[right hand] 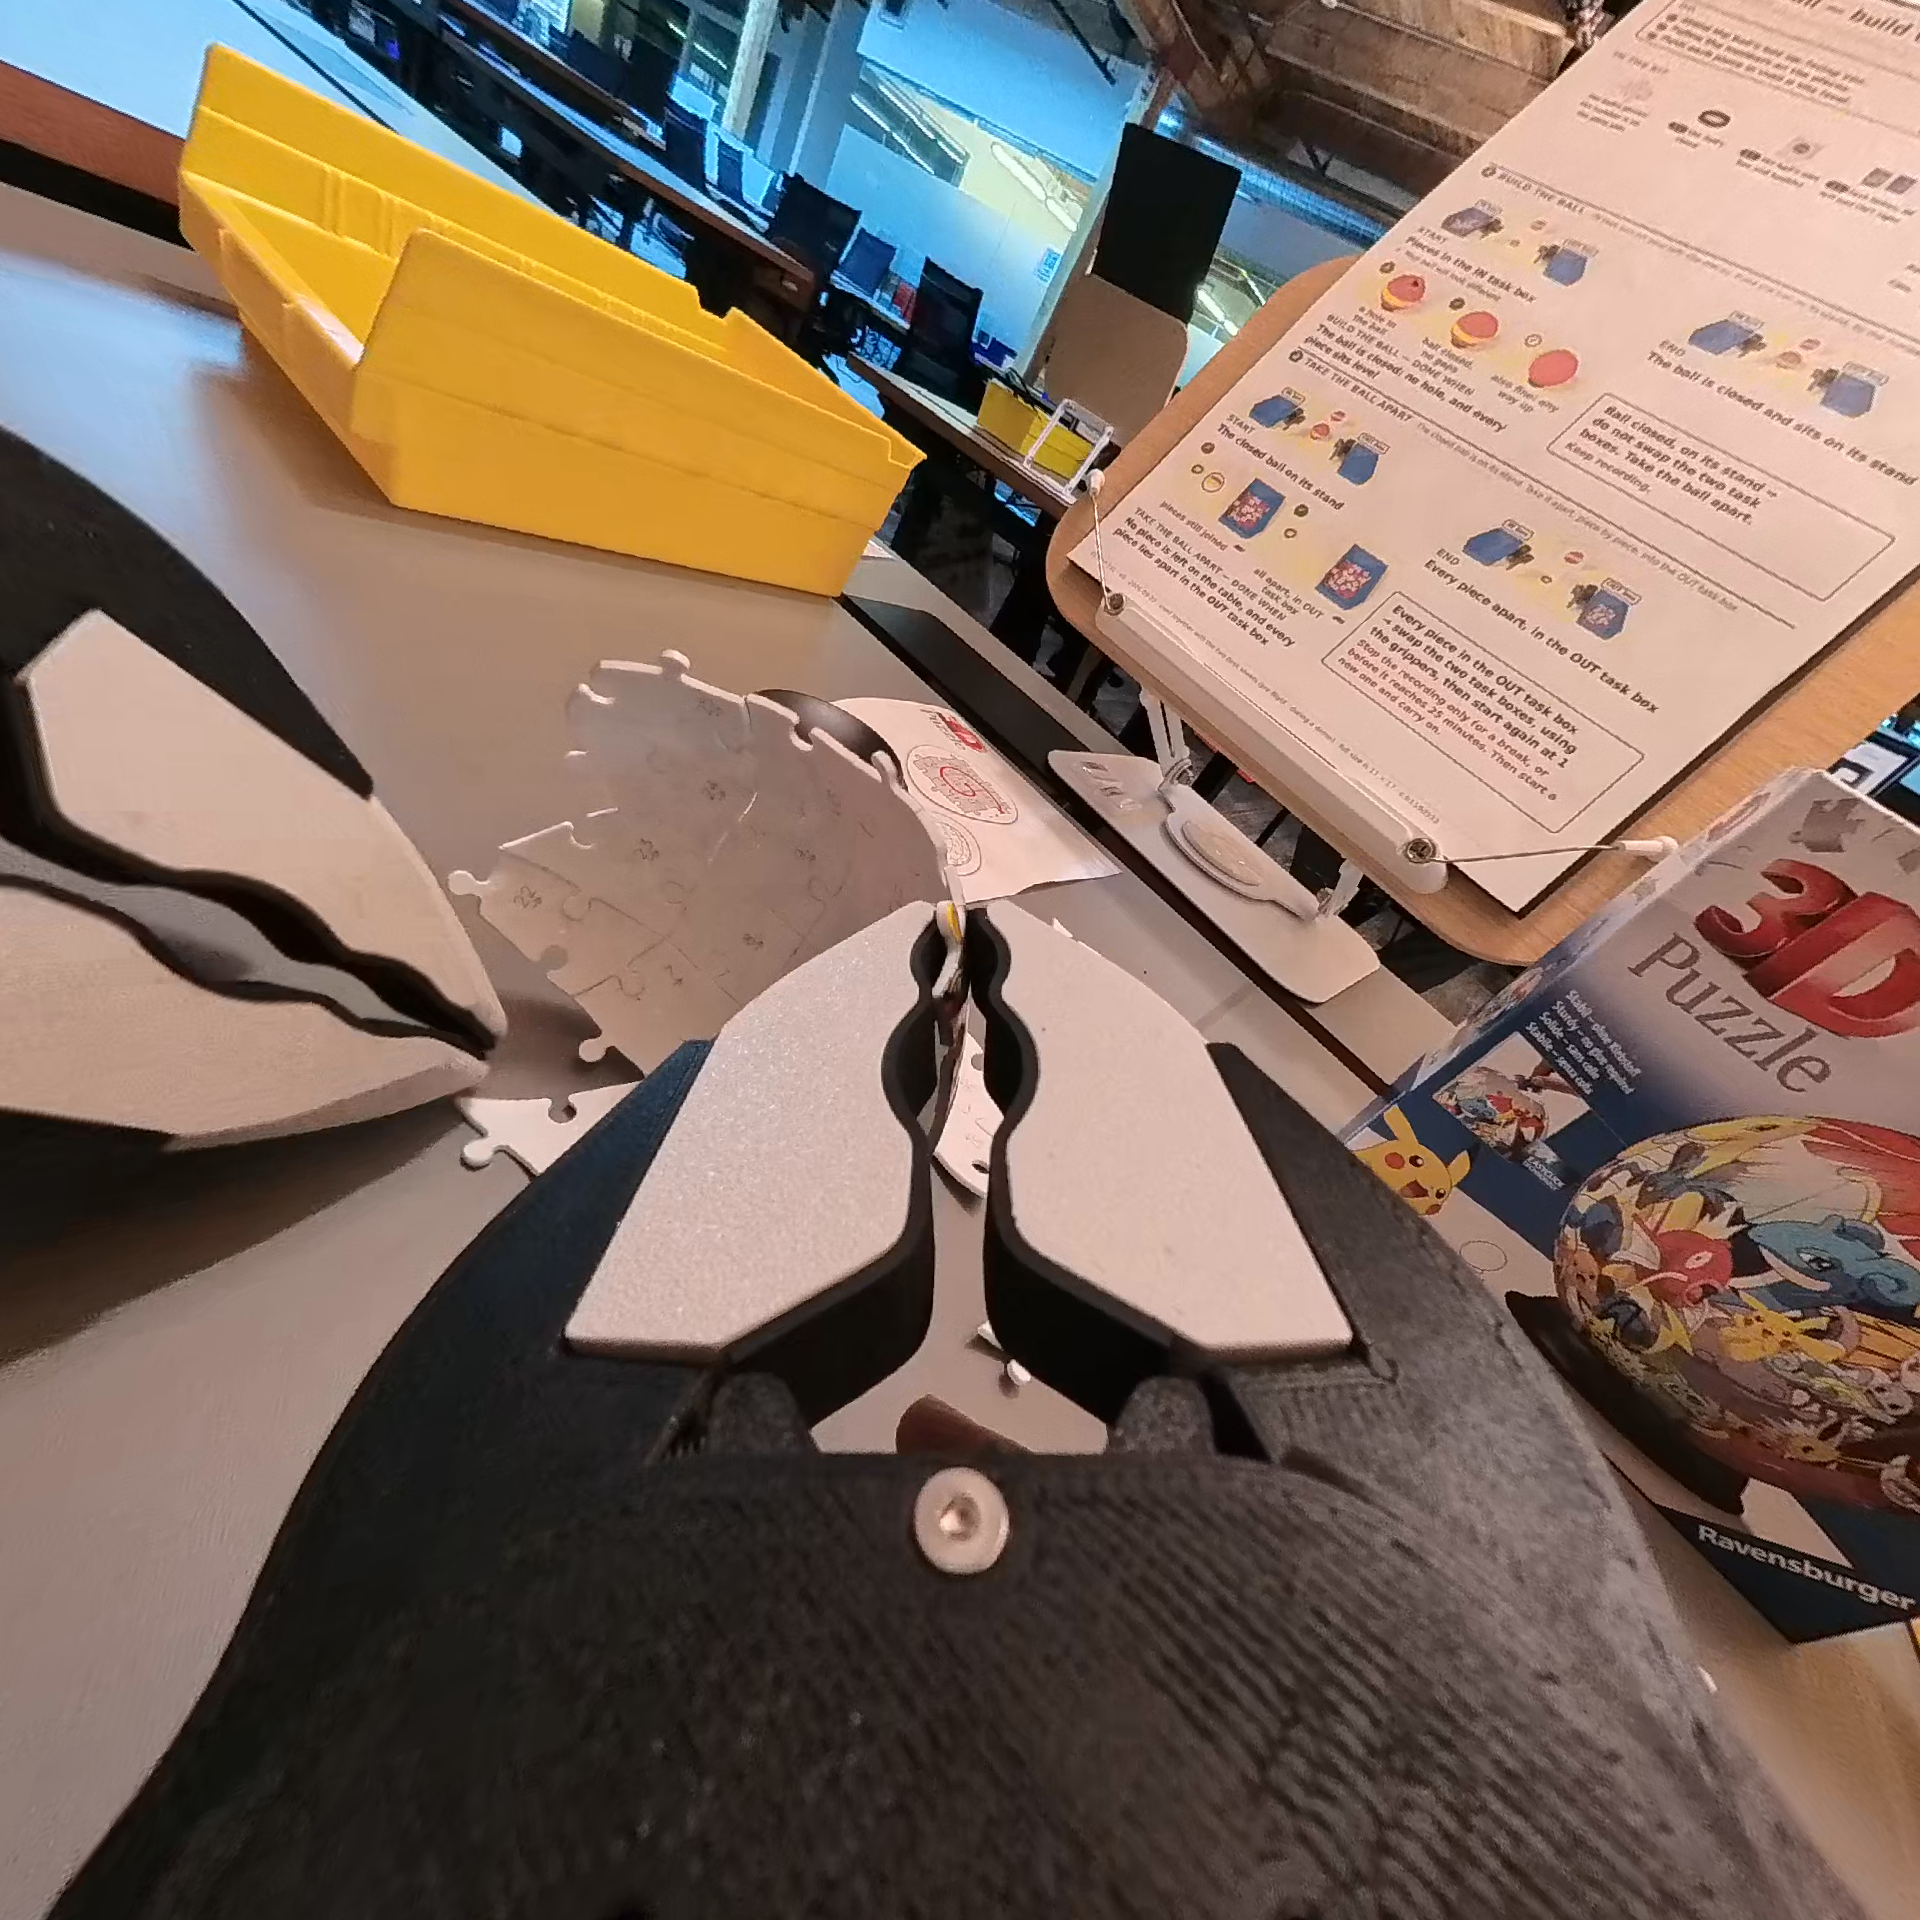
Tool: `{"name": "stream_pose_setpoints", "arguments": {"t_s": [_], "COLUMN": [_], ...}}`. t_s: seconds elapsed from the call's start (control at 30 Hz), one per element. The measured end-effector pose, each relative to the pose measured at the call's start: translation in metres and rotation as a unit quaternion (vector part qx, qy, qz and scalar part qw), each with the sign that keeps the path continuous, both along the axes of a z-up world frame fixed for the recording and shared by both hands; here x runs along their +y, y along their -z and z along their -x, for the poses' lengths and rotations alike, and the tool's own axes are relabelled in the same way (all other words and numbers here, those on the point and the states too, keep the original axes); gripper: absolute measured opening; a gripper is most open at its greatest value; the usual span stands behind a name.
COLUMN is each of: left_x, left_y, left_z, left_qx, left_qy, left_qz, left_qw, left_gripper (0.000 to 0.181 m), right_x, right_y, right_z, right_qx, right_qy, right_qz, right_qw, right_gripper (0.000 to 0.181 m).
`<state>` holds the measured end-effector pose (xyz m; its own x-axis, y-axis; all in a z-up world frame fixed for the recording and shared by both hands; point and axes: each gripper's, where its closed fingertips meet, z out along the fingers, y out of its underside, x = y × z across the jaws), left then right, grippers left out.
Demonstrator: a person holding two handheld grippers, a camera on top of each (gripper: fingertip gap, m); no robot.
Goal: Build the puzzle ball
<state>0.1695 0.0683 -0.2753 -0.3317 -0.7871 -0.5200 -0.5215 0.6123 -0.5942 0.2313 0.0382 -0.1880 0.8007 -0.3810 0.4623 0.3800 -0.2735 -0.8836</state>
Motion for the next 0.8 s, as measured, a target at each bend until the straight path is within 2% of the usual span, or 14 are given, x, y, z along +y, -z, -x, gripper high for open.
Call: {"name": "stream_pose_setpoints", "arguments": {"t_s": [0.1,0.3,0.43,0.57,0.63,0.8], "left_x": [0.004,0.002,-0.005,-0.015,-0.021,-0.02], "left_y": [0.0,0.001,-0.001,-0.009,-0.008,-0.001], "left_z": [-0.002,-0.005,-0.009,-0.014,-0.017,-0.023], "left_qx": [-0.002,0.004,-0.003,-0.024,-0.017,0.008], "left_qy": [-0.037,-0.037,-0.028,0.007,0.026,0.024], "left_qz": [0.057,0.045,0.047,0.046,0.055,0.048], "left_qw": [0.998,0.998,0.999,0.999,0.998,0.999], "left_gripper": [0.003,0.0,0.0,0.0,0.0,0.0], "right_x": [0.001,0.001,0.001,0.001,0.001,0.001], "right_y": [0.0,0.0,-0.001,-0.001,-0.001,-0.001], "right_z": [0.001,0.001,0.001,0.001,0.002,0.001], "right_qx": [0.0,0.0,-0.001,0.002,0.001,0.002], "right_qy": [-0.001,-0.002,-0.002,-0.004,-0.004,-0.004], "right_qz": [0.0,-0.001,-0.001,-0.003,-0.002,-0.003], "right_qw": [1.0,1.0,1.0,1.0,1.0,1.0], "right_gripper": [0.004,0.004,0.004,0.004,0.004,0.004]}}
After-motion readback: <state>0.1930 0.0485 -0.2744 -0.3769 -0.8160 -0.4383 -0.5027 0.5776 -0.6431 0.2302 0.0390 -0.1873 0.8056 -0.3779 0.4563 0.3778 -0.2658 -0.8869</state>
